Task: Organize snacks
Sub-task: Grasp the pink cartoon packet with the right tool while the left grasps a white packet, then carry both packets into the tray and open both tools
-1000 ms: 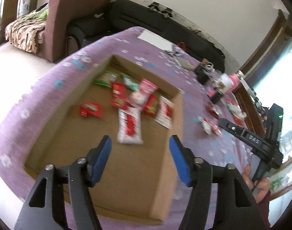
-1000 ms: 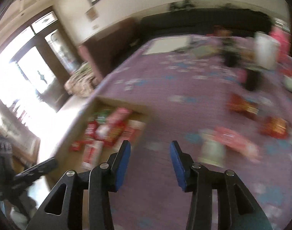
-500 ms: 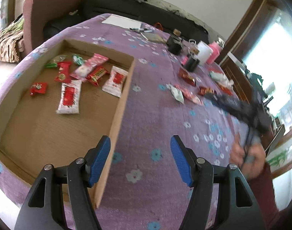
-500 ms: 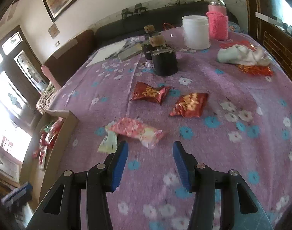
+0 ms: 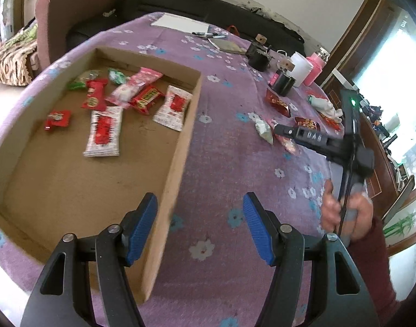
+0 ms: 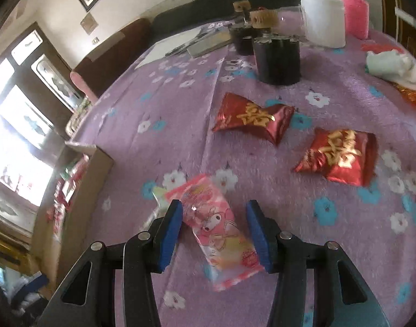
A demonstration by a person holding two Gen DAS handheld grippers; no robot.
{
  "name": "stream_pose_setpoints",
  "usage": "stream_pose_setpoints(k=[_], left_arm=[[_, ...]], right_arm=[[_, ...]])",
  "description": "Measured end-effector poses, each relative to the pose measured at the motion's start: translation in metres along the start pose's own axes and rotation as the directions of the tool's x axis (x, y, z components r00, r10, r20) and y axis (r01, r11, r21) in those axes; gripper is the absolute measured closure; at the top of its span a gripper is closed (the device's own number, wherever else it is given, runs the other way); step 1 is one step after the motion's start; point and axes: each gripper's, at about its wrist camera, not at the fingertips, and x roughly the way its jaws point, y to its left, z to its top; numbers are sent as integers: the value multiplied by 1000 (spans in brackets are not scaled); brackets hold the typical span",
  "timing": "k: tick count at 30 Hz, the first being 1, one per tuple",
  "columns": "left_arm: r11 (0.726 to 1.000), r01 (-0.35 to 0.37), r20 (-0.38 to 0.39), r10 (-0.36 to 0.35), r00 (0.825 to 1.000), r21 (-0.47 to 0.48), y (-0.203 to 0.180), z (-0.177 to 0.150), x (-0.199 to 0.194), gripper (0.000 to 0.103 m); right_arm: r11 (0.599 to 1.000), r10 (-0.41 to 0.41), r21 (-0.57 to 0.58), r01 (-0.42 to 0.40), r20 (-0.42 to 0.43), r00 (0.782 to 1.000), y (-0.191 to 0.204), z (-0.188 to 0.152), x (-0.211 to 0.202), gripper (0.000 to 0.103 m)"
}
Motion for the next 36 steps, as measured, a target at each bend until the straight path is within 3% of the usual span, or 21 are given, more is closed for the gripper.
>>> stream_pose_setpoints(k=[6, 8, 9, 15, 20, 28, 30, 32, 36], left_arm=[[999, -16, -19, 17, 1000, 41, -17, 5, 12, 37], [999, -5, -16, 6, 1000, 43, -20, 10, 11, 37], [999, 2, -15, -1, 1000, 51, -24, 14, 11, 37], [988, -19, -13, 21, 1000, 153, -60, 34, 27, 36], [962, -61, -56, 78, 995, 265, -101, 56, 82, 36], [906, -165, -8, 182, 983, 390, -128, 70, 142, 37], [909, -153, -9, 169, 985, 389, -126, 70, 149, 44], [914, -139, 8, 147, 989, 381, -124, 70, 146, 77], [927, -117, 16, 119, 993, 358, -122, 68, 134, 77]], right_arm=[[994, -51, -99, 55, 50, 997, 21, -16, -4, 52], [990, -92, -106, 98, 65, 994, 22, -19, -5, 67], [988, -117, -94, 123, 66, 991, 20, -20, -6, 72], [991, -128, 35, 126, 65, 990, -11, -34, -31, 73], [992, -102, 82, 96, 76, 992, -28, -42, -37, 72], [989, -144, 45, 140, 96, 985, -21, -40, -34, 70], [991, -120, 66, 114, 94, 988, -25, -39, -35, 70], [991, -111, 79, 104, 94, 989, -27, -38, -36, 72], [991, -116, 79, 108, 96, 989, -27, -38, -37, 73]])
